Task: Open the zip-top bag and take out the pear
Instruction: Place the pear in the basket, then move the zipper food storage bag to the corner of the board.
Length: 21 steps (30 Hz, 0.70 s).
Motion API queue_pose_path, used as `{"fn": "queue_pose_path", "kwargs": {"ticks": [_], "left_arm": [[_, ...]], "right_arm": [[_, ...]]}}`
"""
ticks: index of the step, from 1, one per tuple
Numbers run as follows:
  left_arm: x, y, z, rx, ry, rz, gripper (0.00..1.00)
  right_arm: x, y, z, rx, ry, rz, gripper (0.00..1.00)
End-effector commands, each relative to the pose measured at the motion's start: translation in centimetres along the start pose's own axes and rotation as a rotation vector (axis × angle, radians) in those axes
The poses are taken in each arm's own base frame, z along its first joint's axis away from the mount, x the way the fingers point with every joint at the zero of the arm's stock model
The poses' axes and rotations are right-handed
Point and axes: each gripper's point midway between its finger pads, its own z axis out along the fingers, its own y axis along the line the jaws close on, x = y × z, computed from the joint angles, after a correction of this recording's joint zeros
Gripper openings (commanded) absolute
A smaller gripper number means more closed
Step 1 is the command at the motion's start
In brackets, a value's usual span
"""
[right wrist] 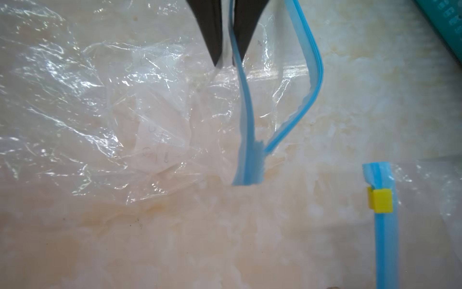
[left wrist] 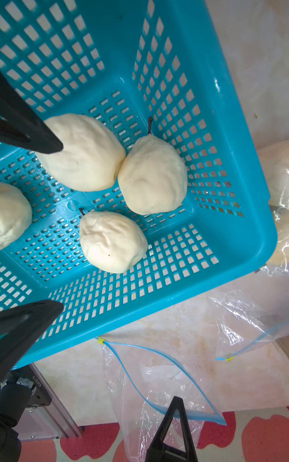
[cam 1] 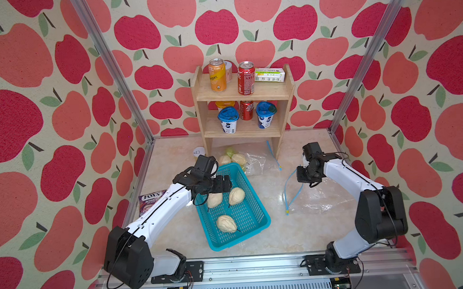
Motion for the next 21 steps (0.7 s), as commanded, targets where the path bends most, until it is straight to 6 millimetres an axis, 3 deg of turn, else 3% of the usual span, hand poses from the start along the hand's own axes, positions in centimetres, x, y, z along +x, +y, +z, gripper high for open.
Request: {"fn": "queue_pose_path", "kwargs": {"ticks": [1,9,12,15,17,18,19,21], "left_arm": [[-0.4,-0.6,-1.2,0.018,-0.004,0.032,0.94],[-1.2,-0.9,-1.5,0.023,-0.025,0.049,0.92],[-1.2,-0.8,-1.2,0.024,-0.018,0.046,0.92],[-1.2,-0.7,-1.1,0.018,-0.005,0.044,0.92],[-1.2,-0.4,-1.3,0.005,-0.003,0.036,0.93],[-1.3,-0.2,-1.5,0.0,-0.006,0.026,0.94],[-1.3,0.1,-1.7,-0.01,-0.007,0.011,0.95],[-1.4,0.9,-2.4,-0.029,-0.01,-0.029,0.98]], "right_arm": [[-4.5,-1.1,-0.2,0.064,-0.071,-0.07,0.01],[-15.3,-6.1,1.0,0.249,-0.241,-0.187,0.0],[-19.2,-7.0,1.6,0.219,-0.319,-0.155,0.0],[-22.5,-6.3,1.8,0.179,-0.384,-0.173,0.01],[-23.9,-4.9,1.8,0.105,-0.404,-0.187,0.19],[-24.2,-4.1,1.8,0.053,-0.393,-0.178,0.43],[-24.2,-3.4,1.4,0.003,-0.376,-0.157,0.56],[-23.6,-2.5,0.4,-0.055,-0.36,-0.104,0.63]]}}
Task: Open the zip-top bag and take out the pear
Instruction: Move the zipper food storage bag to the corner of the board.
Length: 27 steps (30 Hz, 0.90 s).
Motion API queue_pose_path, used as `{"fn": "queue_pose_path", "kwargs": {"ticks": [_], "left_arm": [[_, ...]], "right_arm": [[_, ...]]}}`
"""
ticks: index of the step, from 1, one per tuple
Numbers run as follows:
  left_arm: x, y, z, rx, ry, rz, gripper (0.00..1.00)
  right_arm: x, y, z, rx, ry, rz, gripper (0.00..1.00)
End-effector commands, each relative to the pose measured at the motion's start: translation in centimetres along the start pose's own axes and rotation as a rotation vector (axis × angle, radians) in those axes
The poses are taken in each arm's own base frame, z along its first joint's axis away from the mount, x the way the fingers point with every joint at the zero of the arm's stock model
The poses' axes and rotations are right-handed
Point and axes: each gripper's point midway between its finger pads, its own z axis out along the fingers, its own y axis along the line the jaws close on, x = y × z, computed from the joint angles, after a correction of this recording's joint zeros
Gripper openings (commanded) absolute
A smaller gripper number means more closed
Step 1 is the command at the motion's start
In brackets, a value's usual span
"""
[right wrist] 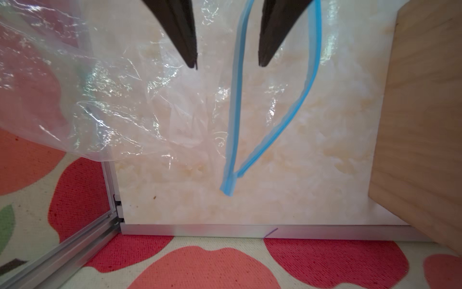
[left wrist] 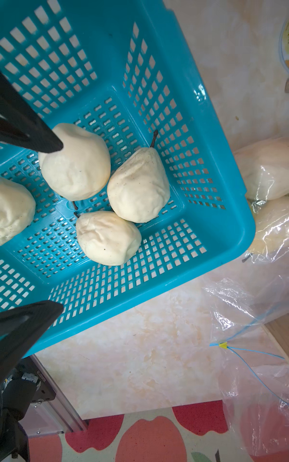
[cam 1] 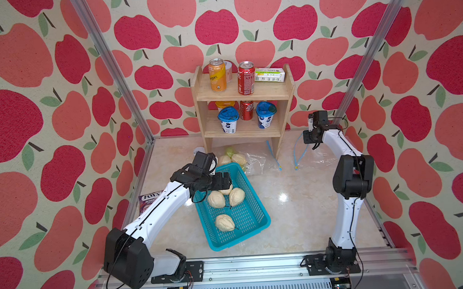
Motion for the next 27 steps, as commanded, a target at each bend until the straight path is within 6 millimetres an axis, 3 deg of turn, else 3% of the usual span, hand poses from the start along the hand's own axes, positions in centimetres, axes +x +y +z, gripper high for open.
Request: {"fn": "queue_pose_path", "kwargs": {"ticks": [1,4,7,12,13,16,21,27], "left_arm": [[-0.4,1.2,-1.7,-0.031,-0.009,-0.05,0.99],[-0.2,2.4,-2.8,-0.041,-0.024,-0.097,0.98],[0.6,3.6,-3.7,-0.039,-0.022,-0.137,0.98],[1.7,5.2,-4.5,-0.02,-0.026,-0.191,0.98],[1.7,5.3,-4.6,-0.011,-0.035,-0.197,0.98],[1.9,5.2,-4.7,0.014,-0.046,-0.198,0.98],[2.6,5.2,-4.6,0.022,-0.039,-0.193,0.99],[3.9,6.7,-5.2,-0.061,-0.029,-0.202,0.99]], "right_arm": [[-0.6,2.6,-3.0,-0.141,0.008,0.089,0.65],[1.1,3.6,-6.3,-0.208,0.012,0.216,0.72],[4.0,6.1,-9.2,-0.34,0.066,0.34,0.75],[8.6,9.5,-11.3,-0.48,0.148,0.461,0.79],[9.2,10.1,-11.3,-0.504,0.165,0.483,0.79],[10.7,12.4,-11.5,-0.579,0.211,0.524,0.95],[11.8,15.2,-9.8,-0.652,0.27,0.568,0.96],[12.2,16.7,-7.4,-0.694,0.316,0.625,0.92]]}}
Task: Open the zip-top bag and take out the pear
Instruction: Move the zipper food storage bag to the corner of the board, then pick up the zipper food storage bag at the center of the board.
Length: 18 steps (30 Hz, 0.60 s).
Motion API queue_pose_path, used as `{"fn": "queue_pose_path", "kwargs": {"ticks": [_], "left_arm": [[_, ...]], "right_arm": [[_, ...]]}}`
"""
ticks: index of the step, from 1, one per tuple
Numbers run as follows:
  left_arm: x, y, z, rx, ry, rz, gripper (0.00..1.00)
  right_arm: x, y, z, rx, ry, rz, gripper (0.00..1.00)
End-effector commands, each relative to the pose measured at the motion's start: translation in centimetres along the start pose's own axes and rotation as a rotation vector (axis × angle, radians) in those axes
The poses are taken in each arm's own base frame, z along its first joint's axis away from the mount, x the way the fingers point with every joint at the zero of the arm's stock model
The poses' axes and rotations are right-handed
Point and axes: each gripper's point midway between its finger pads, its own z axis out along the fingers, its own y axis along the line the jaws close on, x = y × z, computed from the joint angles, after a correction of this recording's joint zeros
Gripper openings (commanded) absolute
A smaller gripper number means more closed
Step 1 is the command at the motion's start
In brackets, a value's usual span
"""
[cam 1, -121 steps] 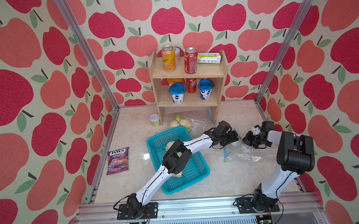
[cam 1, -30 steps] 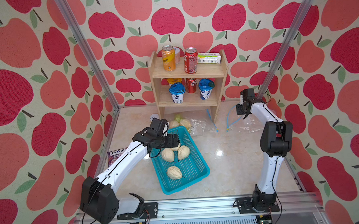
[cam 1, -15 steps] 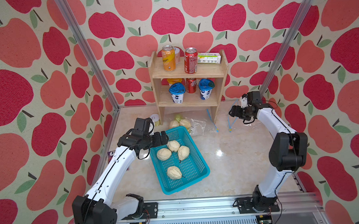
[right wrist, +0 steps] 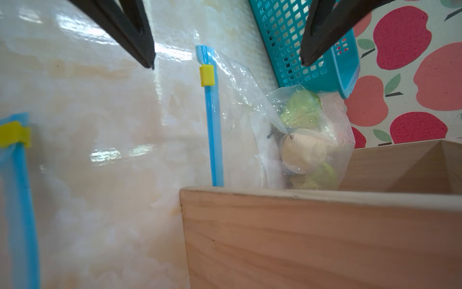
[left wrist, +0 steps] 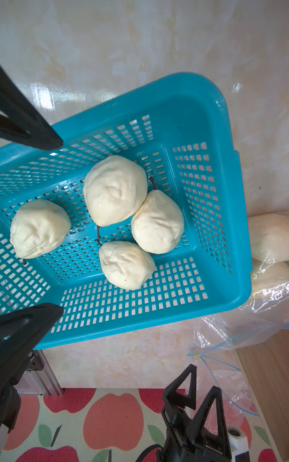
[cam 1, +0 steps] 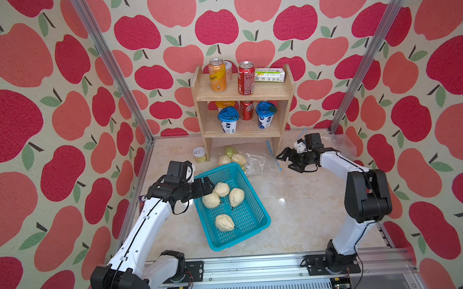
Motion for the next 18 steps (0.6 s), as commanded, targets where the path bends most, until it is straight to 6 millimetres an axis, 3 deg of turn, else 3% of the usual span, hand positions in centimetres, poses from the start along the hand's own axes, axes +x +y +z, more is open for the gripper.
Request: {"fn": "queue_pose_path", "kwargs": {"ticks": [1,5,8,11,15,18], "left_arm": [[1.0,1.5,-0.7,-0.067,0.011,0.002,0.99],[1.7,2.4,-0.1,-0.086,0.04,-0.02,1.0],[2.3,2.8,0.6,-0.092,0.061,-0.034,0.99],[2.8,3.4,1.4,-0.107,0.092,-0.048,0.99],[3.3,4.1,2.0,-0.117,0.109,-0.063,0.97],[3.6,4.1,2.7,-0.091,0.119,-0.079,0.95]], "right_arm": [[0.1,0.7,1.4,-0.057,0.02,0.05,0.91],[0.2,1.1,2.5,-0.071,0.032,0.061,0.87],[0.2,1.6,3.1,-0.096,0.049,0.063,0.75],[0.3,2.6,3.1,-0.125,0.057,0.044,0.55],[0.5,4.3,2.9,-0.145,0.071,-0.012,0.2],[0.8,5.8,2.7,-0.169,0.077,-0.051,0.04]]}}
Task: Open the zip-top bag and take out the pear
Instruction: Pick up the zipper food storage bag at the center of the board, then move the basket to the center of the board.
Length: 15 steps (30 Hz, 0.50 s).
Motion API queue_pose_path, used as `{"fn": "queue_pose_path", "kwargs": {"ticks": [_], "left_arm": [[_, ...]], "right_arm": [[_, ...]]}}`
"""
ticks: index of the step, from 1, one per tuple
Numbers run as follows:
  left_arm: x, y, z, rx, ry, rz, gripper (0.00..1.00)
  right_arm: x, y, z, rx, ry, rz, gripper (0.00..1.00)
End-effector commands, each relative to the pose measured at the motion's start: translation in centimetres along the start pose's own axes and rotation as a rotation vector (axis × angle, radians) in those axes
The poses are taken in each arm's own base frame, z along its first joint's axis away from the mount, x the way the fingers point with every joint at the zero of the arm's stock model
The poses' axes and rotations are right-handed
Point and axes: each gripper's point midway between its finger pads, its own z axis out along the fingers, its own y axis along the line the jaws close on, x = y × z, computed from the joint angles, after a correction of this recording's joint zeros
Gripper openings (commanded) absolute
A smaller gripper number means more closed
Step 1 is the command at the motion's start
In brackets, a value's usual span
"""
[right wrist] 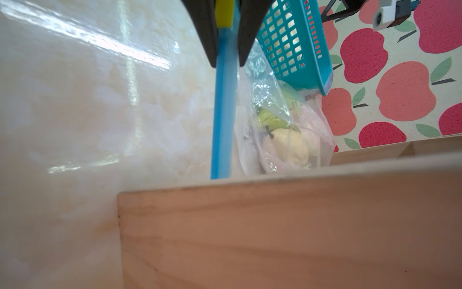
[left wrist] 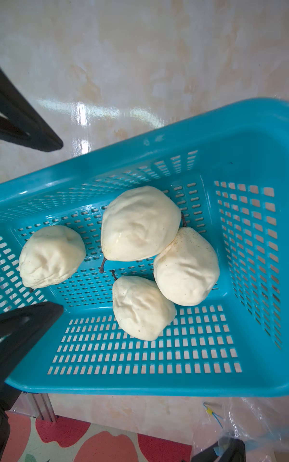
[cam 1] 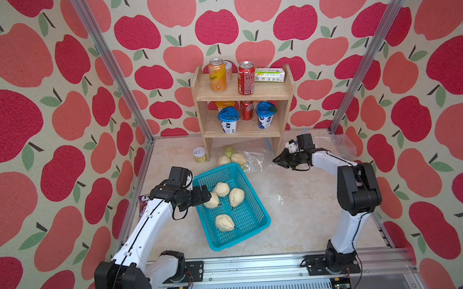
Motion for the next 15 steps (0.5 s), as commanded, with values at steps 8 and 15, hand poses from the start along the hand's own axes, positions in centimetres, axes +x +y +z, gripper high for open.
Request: {"fn": "queue_pose_path", "kwargs": {"ticks": [8,15], "left_arm": [[0.8,0.2,2.5,0.047,0.049,-0.016,0.76],[0.0,-0.2,3.4,0.078,0.029,-0.009,0.32]], "right_arm": [[0.4,9.7,-2.0,-0.12,0.002,-0.27,0.0],[0.1,13.7,-6.6,-0.091,-0.078,-0.374,0.0]]}}
